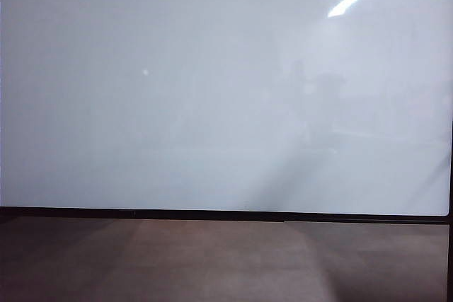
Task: Reach to the right to find the marker pen, pick it up, and write the number 17 on the whiteboard.
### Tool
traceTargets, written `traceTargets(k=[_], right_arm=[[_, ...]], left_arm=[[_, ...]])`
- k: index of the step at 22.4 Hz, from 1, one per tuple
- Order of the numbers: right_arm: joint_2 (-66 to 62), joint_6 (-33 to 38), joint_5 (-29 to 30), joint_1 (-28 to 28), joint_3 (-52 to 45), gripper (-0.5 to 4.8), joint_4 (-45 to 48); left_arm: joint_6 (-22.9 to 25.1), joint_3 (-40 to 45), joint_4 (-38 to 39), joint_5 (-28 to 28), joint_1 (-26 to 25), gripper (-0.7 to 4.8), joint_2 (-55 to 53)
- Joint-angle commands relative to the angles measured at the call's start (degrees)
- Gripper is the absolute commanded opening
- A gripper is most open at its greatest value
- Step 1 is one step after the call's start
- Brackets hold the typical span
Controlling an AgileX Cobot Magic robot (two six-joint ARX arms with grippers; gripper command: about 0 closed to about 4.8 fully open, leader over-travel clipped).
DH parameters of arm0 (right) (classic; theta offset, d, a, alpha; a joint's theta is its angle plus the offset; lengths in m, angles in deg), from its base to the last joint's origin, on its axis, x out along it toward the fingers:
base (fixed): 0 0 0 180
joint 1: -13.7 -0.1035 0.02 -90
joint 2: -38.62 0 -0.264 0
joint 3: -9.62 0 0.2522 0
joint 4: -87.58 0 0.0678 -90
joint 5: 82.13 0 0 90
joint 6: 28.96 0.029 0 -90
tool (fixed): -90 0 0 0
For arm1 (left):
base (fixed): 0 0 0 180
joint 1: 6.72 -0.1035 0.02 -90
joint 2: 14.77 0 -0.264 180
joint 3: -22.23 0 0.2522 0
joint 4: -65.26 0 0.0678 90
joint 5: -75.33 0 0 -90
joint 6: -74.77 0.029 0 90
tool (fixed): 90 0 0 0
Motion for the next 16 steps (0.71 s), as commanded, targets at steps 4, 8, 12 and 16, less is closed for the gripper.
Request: traceTargets(k=[4,8,12,16], right_arm=[[0.04,0.07,0.13,-0.09,0.13,-0.05,0.94],[0.04,0.04,0.13,-0.07,0.13,-0.05,0.94],[0.04,0.13,0.13,-0.11,0.13,-0.05,0.94],[0.04,0.50,0.33,-0.13,0.15,-0.05,1.07]], left_arm=[[0.09,-0.04,-0.63,-0.13,10.71,-0.05,-0.04],[0.09,-0.04,-0.59,-0.15,27.61,-0.05,-0.04],[0.07,-0.04,1.03,-0.15,39.32,-0.05,-0.04],[0.09,-0.04,2.01,-0.17,41.88,-0.05,-0.04]])
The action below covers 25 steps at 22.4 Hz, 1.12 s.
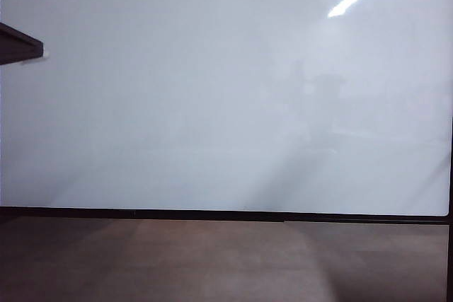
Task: Reach to the right to find the marker pen, pick it up, and write the number 17 on the whiteboard.
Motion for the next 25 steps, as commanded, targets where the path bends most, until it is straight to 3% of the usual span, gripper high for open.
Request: traceTargets(k=[1,3,5,6,8,11,13,16,20,21,25], right_arm=[[0.04,0.24,0.22,-0.11,0.15,-0.06,1.68],[0.04,0.22,-1.05,-0.04,0.15,-0.06,6.21],[0.04,1.38,-9.14,0.00,0.17,-0.06,15.72],[0.04,5.90,-15.87,0.04,0.26,-0.06,22.73],[-0.39,7.67,-22.10,0.33,3.13,-0.06,29.79],[-4.50,8.63,-20.52,0.63,14.80,-0.06,31.71],[-11.91,3.96,-20.26,1.11,25.03,-0.06,34.23],[-27.02,-7.67,-13.79,3.56,43.19,-0.05,35.54],[-46.10,-9.18,-0.94,14.86,66.88,-0.05,28.24],[-49.05,-8.17,1.16,17.86,69.61,-0.05,27.32],[-61.77,7.39,17.90,31.32,72.19,-0.05,31.52]], left_arm=[[0.09,-0.04,-0.09,0.00,0.28,-0.05,-0.04],[0.09,-0.04,-0.13,0.00,0.28,-0.05,-0.04],[0.09,-0.04,-0.22,0.02,0.28,-0.05,-0.04],[0.09,-0.04,-0.26,0.00,0.28,-0.05,-0.04],[0.09,-0.04,-0.28,0.00,0.28,-0.05,-0.04],[0.09,-0.04,-0.28,0.02,0.26,-0.05,-0.04],[0.09,-0.04,-0.28,0.00,0.26,-0.05,-0.04],[0.09,-0.04,-0.26,0.02,0.26,-0.05,-0.04],[0.09,-0.04,-0.26,0.33,0.26,-0.05,-0.04],[0.09,-0.04,-0.26,0.28,0.26,-0.05,-0.04],[0.07,-0.04,-0.13,0.26,0.26,-0.05,-0.04]])
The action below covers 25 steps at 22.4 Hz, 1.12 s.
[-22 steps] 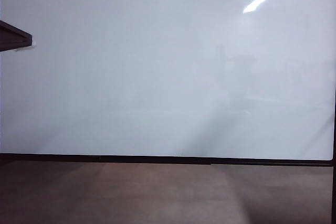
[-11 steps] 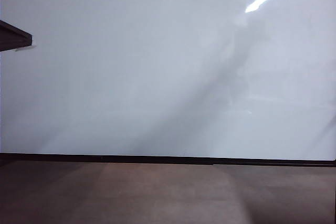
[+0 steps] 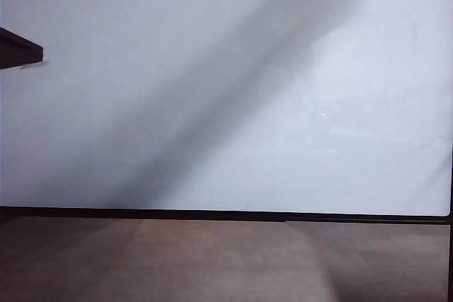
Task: Reach to the right to find the marker pen, pick it up, and write the number 17 on the whiteboard.
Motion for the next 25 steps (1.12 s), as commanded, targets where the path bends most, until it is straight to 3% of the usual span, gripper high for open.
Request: traceTargets(k=[1,3,9,10,12,13,25], right_arm=[[-8.92,12.81,16.44,8.66,-0.48,-0.05,3.21],[-14.62,14.25,22.69,10.93,-4.76,-0.05,9.20],[-26.23,14.51,28.26,11.19,-23.56,0.11,32.98],[-28.96,14.88,26.25,10.38,-25.70,0.76,38.56],[-35.45,18.05,26.23,10.27,-26.69,3.26,45.59],[-38.47,19.17,26.47,9.81,-26.69,3.91,46.56],[-59.82,10.93,25.14,5.29,-22.62,3.86,54.18]], left_arm=[[0.09,-0.04,-0.50,0.09,0.04,-0.05,-0.07],[0.09,-0.04,-0.57,0.15,0.04,-0.05,-0.07],[0.09,-0.04,-0.52,0.13,0.04,-0.05,-0.07],[0.09,-0.04,-0.50,0.15,0.04,-0.05,-0.07],[0.09,-0.02,-0.52,0.20,0.04,-0.05,-0.07],[0.09,-0.02,-0.33,0.15,0.02,-0.05,-0.07],[0.09,-0.04,-0.28,0.17,0.02,-0.05,-0.07]])
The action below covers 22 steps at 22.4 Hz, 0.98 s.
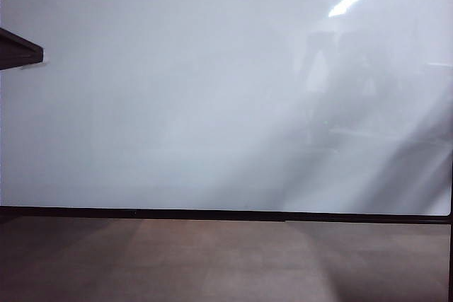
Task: Reach to the right to find the marker pen, pick it up, and write the number 17 on the whiteboard.
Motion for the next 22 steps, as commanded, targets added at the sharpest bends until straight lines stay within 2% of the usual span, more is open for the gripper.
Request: traceTargets(k=[1,3,9,18,22], right_arm=[[-3.23,-0.39,0.15,-0.33,4.13,3.85,1.57],[-5.18,-0.39,0.39,-0.55,6.80,3.64,0.94],[-8.70,-0.72,1.05,-2.08,11.69,3.64,-1.95],[-10.75,-3.02,-1.66,-3.82,12.81,3.64,-2.73],[-10.75,-3.21,-1.62,-3.87,13.70,3.63,-5.81]], left_arm=[[0.09,-0.04,-0.39,0.02,-0.13,-0.05,-0.07],[0.09,-0.04,-0.37,0.02,-0.13,-0.05,-0.07],[0.07,-0.02,0.35,0.02,-0.13,-0.05,-0.07],[0.09,-0.04,0.72,0.02,-0.13,-0.05,-0.07],[0.09,-0.04,0.66,0.02,-0.13,-0.05,-0.07]])
